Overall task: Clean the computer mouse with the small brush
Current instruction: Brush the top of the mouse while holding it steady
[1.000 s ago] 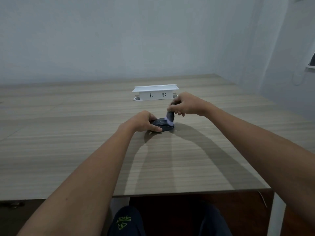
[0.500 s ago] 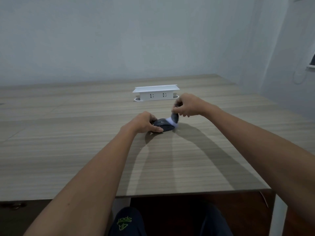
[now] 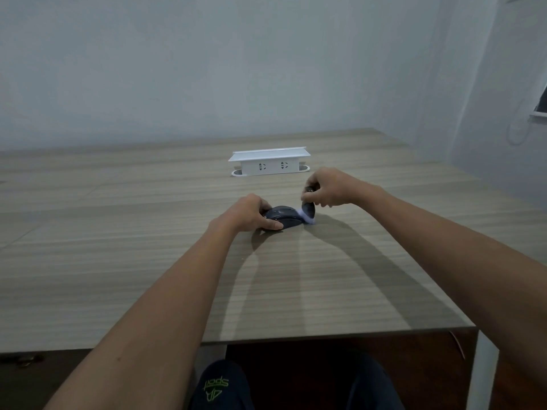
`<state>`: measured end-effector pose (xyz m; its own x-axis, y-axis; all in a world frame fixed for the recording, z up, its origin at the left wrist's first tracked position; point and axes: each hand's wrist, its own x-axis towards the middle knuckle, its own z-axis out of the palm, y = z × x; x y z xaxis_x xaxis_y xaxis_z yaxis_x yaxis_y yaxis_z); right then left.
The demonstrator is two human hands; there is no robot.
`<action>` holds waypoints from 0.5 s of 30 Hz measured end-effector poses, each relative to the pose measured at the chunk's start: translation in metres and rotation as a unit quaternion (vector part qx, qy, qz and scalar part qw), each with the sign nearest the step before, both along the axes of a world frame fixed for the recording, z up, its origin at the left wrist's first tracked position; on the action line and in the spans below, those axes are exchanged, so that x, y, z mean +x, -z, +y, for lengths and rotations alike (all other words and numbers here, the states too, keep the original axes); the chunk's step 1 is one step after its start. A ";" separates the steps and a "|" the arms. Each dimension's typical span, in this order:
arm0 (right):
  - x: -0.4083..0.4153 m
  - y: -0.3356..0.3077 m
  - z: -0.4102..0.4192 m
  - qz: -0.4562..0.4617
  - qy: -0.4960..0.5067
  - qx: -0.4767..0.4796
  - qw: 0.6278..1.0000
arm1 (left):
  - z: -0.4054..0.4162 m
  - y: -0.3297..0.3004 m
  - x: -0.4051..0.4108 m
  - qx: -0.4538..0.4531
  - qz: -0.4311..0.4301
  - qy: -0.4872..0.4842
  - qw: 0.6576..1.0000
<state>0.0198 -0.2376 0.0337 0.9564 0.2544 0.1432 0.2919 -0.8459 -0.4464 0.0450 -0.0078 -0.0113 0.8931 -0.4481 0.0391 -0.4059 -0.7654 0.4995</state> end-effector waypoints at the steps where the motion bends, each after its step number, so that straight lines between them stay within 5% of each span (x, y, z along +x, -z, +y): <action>1: 0.000 0.001 0.001 -0.001 -0.005 0.021 1.000 | 0.000 0.000 0.000 0.002 0.000 0.000 1.000; 5: -0.004 0.002 0.004 0.003 -0.030 0.129 0.991 | 0.000 -0.001 0.000 0.009 -0.001 -0.004 1.000; 11: -0.003 -0.002 0.001 -0.004 -0.006 0.033 0.999 | -0.002 0.000 -0.001 0.004 -0.009 -0.007 1.000; 15: -0.004 -0.007 0.014 -0.004 -0.027 0.066 0.997 | -0.003 0.000 -0.001 0.007 -0.007 -0.011 1.000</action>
